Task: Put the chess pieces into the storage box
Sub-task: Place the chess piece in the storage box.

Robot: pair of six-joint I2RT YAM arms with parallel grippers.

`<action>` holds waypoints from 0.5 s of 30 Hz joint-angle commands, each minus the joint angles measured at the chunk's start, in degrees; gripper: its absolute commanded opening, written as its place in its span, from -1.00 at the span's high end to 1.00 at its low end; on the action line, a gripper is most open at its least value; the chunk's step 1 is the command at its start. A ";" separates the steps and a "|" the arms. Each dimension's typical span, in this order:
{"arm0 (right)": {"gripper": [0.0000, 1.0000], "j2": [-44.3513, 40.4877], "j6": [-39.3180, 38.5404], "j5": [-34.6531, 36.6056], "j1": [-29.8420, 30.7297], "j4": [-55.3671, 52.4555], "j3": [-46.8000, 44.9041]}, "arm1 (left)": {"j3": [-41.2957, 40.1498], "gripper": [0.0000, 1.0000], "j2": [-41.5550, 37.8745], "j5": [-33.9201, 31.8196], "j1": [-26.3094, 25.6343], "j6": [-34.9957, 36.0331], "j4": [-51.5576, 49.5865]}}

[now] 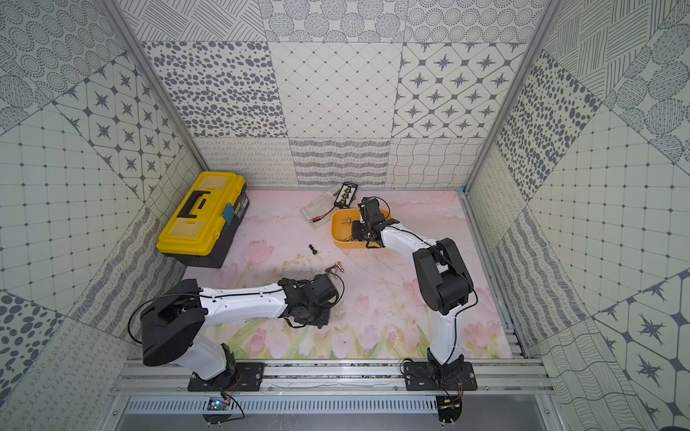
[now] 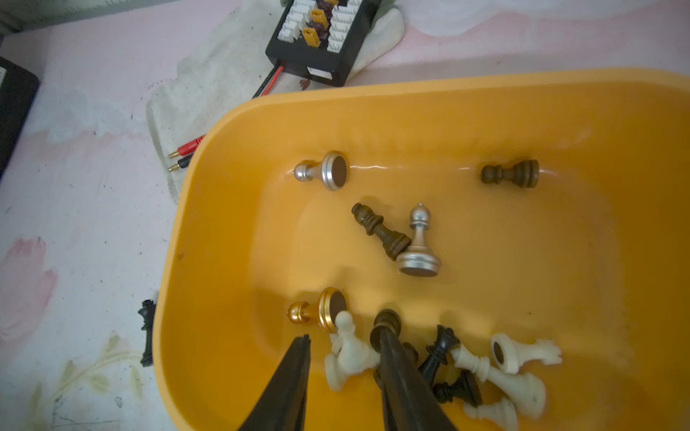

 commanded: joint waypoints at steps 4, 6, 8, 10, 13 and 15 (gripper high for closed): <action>0.09 -5.57 0.30 -1.85 -0.31 -0.13 0.33 | 3.69 0.99 -0.80 -1.84 0.70 0.64 -6.81; 0.08 -8.64 0.81 -2.08 -0.34 -0.90 -1.07 | 5.58 1.00 -0.80 -2.07 1.05 1.24 -7.64; 0.06 -12.45 1.59 -2.01 -0.63 -0.62 -3.83 | 8.23 1.00 -0.61 -2.55 1.74 2.12 -8.83; 0.05 -16.63 2.89 -1.56 -1.44 -0.06 -7.34 | 12.64 1.00 -0.18 -3.00 3.09 3.90 -10.62; 0.04 -21.47 4.87 -3.12 -3.63 0.91 -11.67 | 19.98 1.00 0.58 -4.80 5.44 8.00 -11.77; 0.04 -23.91 6.08 -4.77 -4.95 2.12 -14.10 | 24.81 1.00 1.95 -4.87 7.99 10.77 -11.15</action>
